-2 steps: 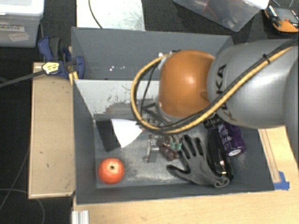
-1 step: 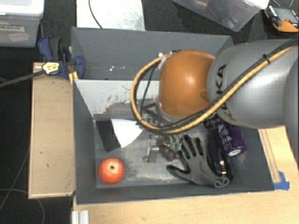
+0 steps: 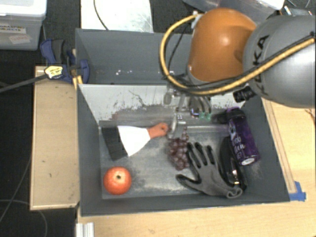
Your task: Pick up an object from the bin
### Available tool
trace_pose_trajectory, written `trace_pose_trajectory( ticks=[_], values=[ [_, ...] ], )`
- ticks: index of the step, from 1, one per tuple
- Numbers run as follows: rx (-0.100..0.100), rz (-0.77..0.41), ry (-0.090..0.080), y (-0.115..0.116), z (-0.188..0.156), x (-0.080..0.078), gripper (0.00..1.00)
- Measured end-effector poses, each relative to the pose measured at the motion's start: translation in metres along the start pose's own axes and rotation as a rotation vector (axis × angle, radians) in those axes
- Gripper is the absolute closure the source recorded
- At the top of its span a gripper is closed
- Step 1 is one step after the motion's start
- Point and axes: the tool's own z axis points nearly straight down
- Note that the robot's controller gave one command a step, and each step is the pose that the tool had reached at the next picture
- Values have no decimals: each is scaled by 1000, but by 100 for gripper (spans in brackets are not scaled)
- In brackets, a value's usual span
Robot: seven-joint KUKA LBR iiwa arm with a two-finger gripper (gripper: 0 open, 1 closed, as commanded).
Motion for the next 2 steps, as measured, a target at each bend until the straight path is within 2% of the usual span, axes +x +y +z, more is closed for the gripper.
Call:
trace_pose_trajectory(
  ticks=[1,2],
  values=[
    [1,-80,20,-10,30,41,0],
    [-2,168,0,-3,62,25,0]
  ],
)
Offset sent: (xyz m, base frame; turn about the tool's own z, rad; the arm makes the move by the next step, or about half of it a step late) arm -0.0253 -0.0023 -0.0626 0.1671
